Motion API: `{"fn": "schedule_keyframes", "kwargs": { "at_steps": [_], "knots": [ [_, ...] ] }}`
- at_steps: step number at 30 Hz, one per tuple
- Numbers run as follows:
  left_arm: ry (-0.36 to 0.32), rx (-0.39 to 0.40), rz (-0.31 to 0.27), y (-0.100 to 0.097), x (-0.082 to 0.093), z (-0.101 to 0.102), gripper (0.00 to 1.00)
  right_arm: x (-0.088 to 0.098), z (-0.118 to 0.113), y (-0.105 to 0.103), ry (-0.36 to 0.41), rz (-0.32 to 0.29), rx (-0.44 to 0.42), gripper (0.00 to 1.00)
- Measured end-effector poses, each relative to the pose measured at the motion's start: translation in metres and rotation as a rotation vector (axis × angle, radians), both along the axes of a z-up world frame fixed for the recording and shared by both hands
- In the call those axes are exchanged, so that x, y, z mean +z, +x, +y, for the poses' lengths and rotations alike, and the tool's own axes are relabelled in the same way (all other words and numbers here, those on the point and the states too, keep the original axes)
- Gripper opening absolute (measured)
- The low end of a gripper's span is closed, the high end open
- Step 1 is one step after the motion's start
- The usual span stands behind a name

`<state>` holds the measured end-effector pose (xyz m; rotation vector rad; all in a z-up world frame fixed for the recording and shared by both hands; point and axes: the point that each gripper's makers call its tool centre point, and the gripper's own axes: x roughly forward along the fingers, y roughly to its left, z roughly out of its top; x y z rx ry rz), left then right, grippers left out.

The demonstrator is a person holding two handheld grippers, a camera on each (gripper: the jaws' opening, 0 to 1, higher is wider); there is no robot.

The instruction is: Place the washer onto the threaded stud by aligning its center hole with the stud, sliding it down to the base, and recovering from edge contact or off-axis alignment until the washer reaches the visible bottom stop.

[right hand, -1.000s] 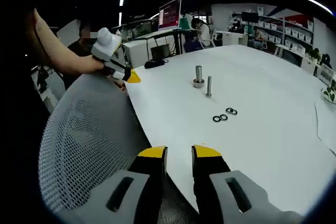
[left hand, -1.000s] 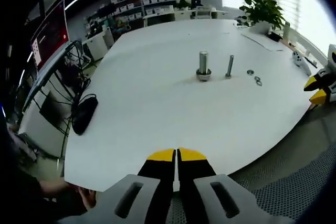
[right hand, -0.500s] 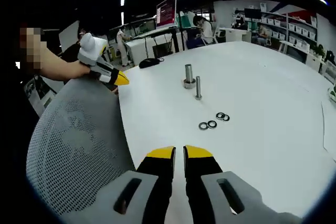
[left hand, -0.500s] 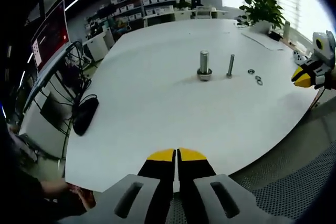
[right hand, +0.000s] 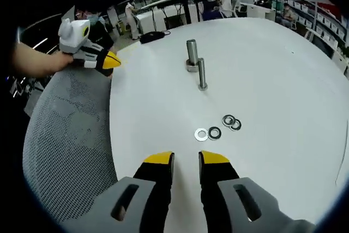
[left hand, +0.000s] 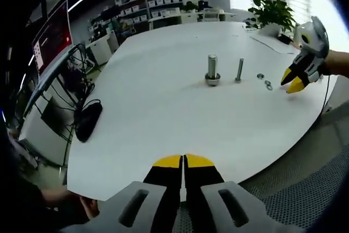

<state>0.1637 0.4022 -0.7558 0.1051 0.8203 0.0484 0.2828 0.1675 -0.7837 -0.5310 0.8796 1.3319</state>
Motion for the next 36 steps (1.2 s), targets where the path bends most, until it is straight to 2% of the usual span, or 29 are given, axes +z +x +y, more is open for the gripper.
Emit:
{"fn": "schedule_keyframes", "kwargs": {
  "at_steps": [4,12,14,20,22,23,25,30,33,34,36],
  "knots": [
    [0.0,-0.004,0.0,-0.001,0.0,-0.001,0.0,-0.008,0.002,0.003,-0.082,-0.046,0.102,0.21],
    [-0.009,-0.001,-0.017,0.001,0.001,0.0,0.0,-0.013,0.009,0.008,-0.159,-0.054,0.158,0.21],
    [-0.008,-0.003,-0.017,0.001,0.001,0.0,0.0,-0.012,0.01,0.01,-0.164,-0.071,0.162,0.22],
    [-0.006,-0.003,-0.014,0.0,0.001,0.0,0.0,-0.012,0.017,0.015,-0.184,-0.072,0.191,0.22],
    [-0.005,-0.004,-0.014,0.0,0.001,0.0,0.0,-0.013,0.018,0.016,-0.201,-0.088,0.236,0.21],
    [-0.005,-0.004,-0.013,0.0,0.0,0.0,0.0,-0.013,0.018,0.016,-0.216,-0.106,0.295,0.21],
    [-0.005,-0.004,-0.012,0.0,0.001,0.0,0.0,-0.014,0.018,0.017,-0.259,-0.121,0.33,0.19],
    [-0.002,-0.009,0.0,0.0,-0.002,0.0,0.0,-0.015,0.02,0.016,-0.366,-0.16,0.483,0.2],
    [-0.002,-0.007,0.002,-0.001,-0.001,0.0,0.0,-0.016,0.021,0.015,-0.396,-0.167,0.504,0.2],
    [-0.003,-0.007,-0.001,-0.001,-0.001,0.0,0.0,-0.016,0.021,0.015,-0.403,-0.186,0.535,0.21],
    [-0.003,-0.004,-0.001,-0.001,-0.001,0.0,0.0,-0.017,0.022,0.014,-0.409,-0.182,0.534,0.21]
  ]
}}
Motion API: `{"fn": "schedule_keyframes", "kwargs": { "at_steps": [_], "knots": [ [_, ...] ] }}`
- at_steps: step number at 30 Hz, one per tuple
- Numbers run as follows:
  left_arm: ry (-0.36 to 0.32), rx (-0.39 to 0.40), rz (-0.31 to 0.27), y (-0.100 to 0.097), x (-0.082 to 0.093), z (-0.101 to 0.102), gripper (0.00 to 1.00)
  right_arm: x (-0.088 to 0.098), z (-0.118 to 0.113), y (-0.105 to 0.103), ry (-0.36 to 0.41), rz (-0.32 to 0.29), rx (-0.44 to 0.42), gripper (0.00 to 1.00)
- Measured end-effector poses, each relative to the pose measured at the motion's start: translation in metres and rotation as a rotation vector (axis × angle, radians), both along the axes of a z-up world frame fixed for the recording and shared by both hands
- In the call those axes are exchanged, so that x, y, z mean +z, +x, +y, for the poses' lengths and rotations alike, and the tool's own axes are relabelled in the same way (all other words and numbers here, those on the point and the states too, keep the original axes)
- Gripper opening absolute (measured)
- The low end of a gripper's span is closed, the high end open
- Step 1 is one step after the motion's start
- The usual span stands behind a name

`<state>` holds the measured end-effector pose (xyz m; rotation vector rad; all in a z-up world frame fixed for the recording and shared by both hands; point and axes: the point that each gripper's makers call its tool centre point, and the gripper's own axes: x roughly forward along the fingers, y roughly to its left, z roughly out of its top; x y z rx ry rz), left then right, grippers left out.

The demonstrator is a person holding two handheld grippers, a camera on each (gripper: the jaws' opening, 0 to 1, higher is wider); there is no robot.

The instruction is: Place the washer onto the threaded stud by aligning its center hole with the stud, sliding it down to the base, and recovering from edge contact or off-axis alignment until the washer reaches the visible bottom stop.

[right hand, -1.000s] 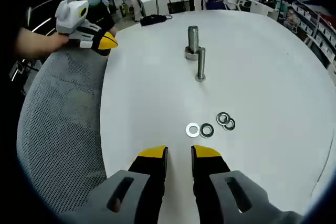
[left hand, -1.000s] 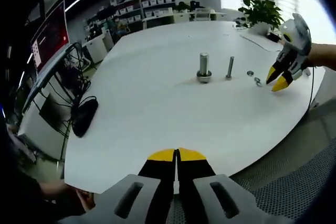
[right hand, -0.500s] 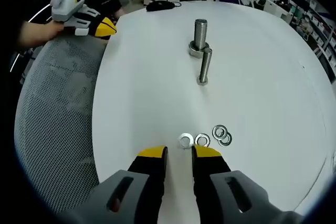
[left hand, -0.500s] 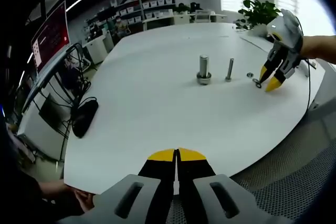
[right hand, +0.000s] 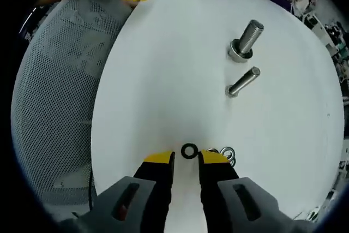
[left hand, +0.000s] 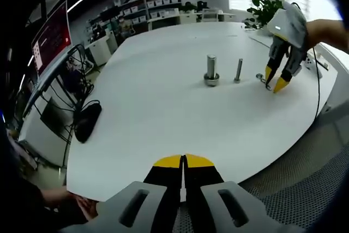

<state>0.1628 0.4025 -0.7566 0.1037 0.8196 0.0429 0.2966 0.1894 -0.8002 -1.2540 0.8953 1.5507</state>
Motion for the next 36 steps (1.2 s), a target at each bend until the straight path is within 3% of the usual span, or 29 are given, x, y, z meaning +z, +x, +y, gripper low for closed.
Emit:
{"fn": "schedule_keyframes", "kwargs": {
  "at_steps": [14,18,20,23,33,36],
  "knots": [
    [-0.001,0.0,-0.002,0.0,0.0,0.0,0.0,0.0,0.002,0.005,0.01,0.026,0.031,0.14],
    [-0.002,-0.003,-0.003,0.0,0.0,0.0,0.0,0.0,0.003,0.006,0.025,0.023,0.01,0.14],
    [-0.001,-0.003,-0.005,0.0,0.0,0.0,0.0,0.001,0.004,0.006,0.042,0.041,-0.073,0.14],
    [-0.004,-0.001,-0.011,0.001,0.001,0.0,0.0,0.003,0.003,0.008,0.041,0.038,-0.067,0.14],
    [-0.003,-0.003,-0.014,0.001,0.001,0.001,0.0,0.036,0.037,0.021,0.122,0.042,-0.136,0.14],
    [-0.002,-0.002,-0.021,0.002,0.002,0.001,0.0,0.045,0.048,0.022,0.138,0.029,-0.116,0.13]
  ]
}}
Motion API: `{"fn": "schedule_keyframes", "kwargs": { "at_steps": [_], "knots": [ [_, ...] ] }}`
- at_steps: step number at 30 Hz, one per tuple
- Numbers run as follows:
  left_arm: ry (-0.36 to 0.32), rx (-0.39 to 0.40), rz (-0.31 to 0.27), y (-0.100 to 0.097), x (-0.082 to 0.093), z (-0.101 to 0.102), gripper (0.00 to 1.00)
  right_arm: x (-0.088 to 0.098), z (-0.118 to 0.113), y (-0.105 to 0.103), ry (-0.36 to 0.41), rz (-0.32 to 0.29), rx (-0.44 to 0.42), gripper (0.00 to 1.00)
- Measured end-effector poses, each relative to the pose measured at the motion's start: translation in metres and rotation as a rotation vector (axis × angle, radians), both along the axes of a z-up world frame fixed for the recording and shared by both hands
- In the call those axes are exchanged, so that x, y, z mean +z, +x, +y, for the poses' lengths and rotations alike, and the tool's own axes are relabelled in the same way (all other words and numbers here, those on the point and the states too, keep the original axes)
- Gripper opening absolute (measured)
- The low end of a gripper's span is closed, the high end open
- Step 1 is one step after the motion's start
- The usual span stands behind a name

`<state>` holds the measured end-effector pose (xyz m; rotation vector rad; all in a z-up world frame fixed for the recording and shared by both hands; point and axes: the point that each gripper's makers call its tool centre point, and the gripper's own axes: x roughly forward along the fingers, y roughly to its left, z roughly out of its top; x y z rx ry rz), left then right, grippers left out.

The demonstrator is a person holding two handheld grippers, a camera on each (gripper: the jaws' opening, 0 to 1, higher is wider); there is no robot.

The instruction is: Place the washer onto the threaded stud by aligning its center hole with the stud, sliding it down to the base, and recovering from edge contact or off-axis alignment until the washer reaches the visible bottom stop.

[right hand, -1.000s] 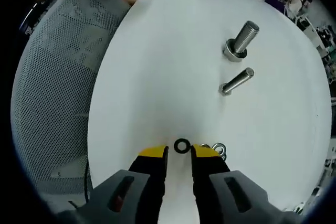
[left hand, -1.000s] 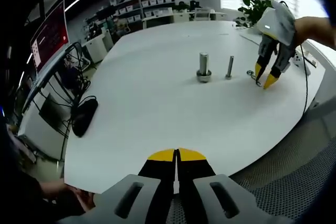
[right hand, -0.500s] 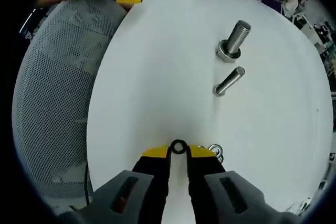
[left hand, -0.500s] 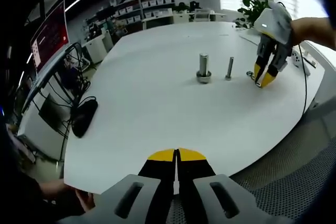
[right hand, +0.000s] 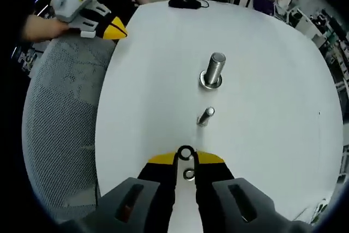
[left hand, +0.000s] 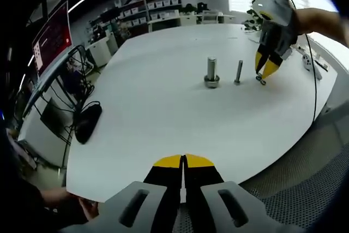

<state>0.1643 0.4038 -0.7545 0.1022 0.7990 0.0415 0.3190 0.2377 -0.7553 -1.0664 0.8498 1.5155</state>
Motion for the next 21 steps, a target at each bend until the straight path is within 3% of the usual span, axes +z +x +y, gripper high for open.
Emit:
{"fn": "schedule_keyframes", "kwargs": {
  "at_steps": [21],
  "knots": [
    [-0.004,0.004,-0.018,0.001,0.002,0.0,0.0,0.021,0.03,0.019,0.032,-0.07,0.014,0.13]
  ]
}}
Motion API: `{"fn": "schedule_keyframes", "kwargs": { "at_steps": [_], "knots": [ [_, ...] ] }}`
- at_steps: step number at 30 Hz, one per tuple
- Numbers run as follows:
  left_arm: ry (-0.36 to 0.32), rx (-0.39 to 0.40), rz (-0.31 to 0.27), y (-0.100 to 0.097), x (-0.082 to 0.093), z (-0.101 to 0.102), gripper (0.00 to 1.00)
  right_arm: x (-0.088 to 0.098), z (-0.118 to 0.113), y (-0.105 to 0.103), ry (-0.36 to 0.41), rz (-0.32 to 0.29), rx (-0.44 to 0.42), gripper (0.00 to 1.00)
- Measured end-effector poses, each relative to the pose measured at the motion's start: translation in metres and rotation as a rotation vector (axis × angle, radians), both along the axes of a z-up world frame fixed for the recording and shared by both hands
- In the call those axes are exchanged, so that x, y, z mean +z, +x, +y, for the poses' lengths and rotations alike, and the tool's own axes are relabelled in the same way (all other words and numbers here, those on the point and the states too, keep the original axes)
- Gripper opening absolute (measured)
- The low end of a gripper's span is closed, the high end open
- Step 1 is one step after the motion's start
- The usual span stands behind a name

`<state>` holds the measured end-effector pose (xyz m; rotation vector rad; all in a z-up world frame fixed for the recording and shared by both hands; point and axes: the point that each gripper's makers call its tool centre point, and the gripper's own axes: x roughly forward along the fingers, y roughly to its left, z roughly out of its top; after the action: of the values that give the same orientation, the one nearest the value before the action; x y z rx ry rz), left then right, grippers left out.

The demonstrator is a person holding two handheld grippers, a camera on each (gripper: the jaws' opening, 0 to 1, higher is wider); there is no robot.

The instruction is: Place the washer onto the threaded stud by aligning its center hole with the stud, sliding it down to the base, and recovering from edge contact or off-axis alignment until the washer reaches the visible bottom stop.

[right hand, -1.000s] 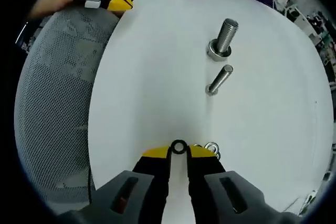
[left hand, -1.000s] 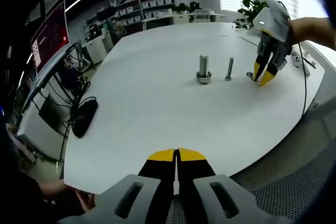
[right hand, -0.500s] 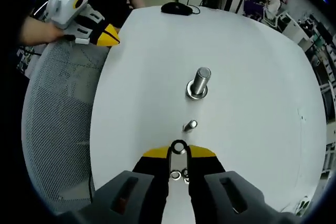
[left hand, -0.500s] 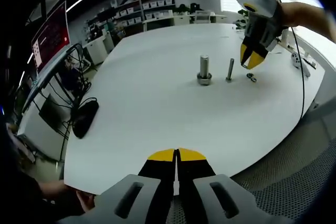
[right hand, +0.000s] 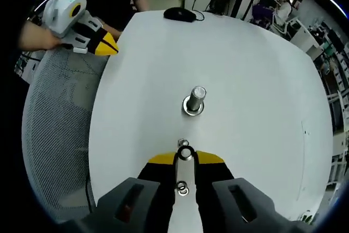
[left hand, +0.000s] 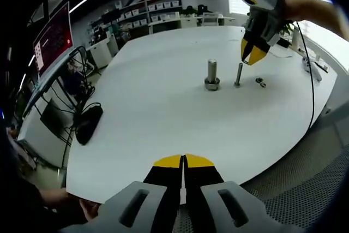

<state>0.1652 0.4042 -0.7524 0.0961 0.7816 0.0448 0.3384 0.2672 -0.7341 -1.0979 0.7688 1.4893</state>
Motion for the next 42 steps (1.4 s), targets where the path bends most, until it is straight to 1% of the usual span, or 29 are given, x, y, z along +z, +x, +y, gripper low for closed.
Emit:
{"fn": "schedule_keyframes", "kwargs": {
  "at_steps": [1,3,4,6,8,10,12,14,17,22,25,26,28,31,35,42],
  "knots": [
    [-0.001,0.001,-0.001,0.0,0.0,0.0,0.0,0.001,0.002,0.0,0.006,0.005,-0.003,0.13],
    [0.0,0.0,0.002,0.0,-0.001,0.0,0.0,0.003,0.005,-0.006,0.016,0.043,-0.004,0.13],
    [0.0,0.0,0.004,0.0,-0.001,0.0,0.0,0.002,0.005,-0.007,0.009,0.043,0.0,0.13],
    [0.0,0.0,0.003,0.0,-0.001,0.0,0.0,0.0,0.006,-0.006,-0.001,0.02,0.02,0.13],
    [-0.001,0.004,-0.001,0.0,0.0,0.001,0.0,-0.002,0.007,-0.006,-0.01,0.023,0.021,0.13],
    [0.001,0.011,0.002,0.0,-0.001,0.002,0.0,-0.006,0.004,-0.003,-0.038,-0.003,0.036,0.13],
    [-0.003,0.012,-0.003,0.0,0.0,0.002,0.0,-0.007,0.005,-0.003,-0.035,0.006,0.037,0.13],
    [-0.002,0.012,-0.001,0.0,-0.001,0.002,0.0,-0.006,0.008,-0.001,-0.028,0.023,0.008,0.13],
    [-0.003,0.014,-0.004,0.0,-0.001,0.003,0.0,-0.006,0.01,-0.002,-0.027,0.027,0.015,0.13],
    [-0.002,0.015,-0.001,0.0,-0.001,0.003,0.0,-0.001,0.013,-0.003,-0.019,0.033,0.017,0.13],
    [-0.001,0.014,0.002,0.0,-0.002,0.003,0.0,-0.003,0.01,0.0,-0.048,0.014,0.041,0.13],
    [-0.002,0.015,0.004,0.0,-0.002,0.004,0.0,-0.003,0.01,0.0,-0.047,0.014,0.043,0.13],
    [-0.003,0.014,0.005,0.0,-0.002,0.003,0.0,-0.004,0.011,-0.002,-0.053,0.047,0.024,0.13],
    [-0.002,0.013,0.01,-0.001,-0.003,0.004,0.0,-0.004,0.011,-0.001,-0.062,0.045,0.023,0.13],
    [-0.003,0.013,0.007,-0.001,-0.002,0.004,0.0,-0.003,0.008,-0.002,-0.084,0.029,0.043,0.13],
    [-0.003,0.013,0.006,-0.001,-0.003,0.005,0.0,-0.011,0.005,-0.003,-0.108,0.034,0.065,0.13]
  ]
}}
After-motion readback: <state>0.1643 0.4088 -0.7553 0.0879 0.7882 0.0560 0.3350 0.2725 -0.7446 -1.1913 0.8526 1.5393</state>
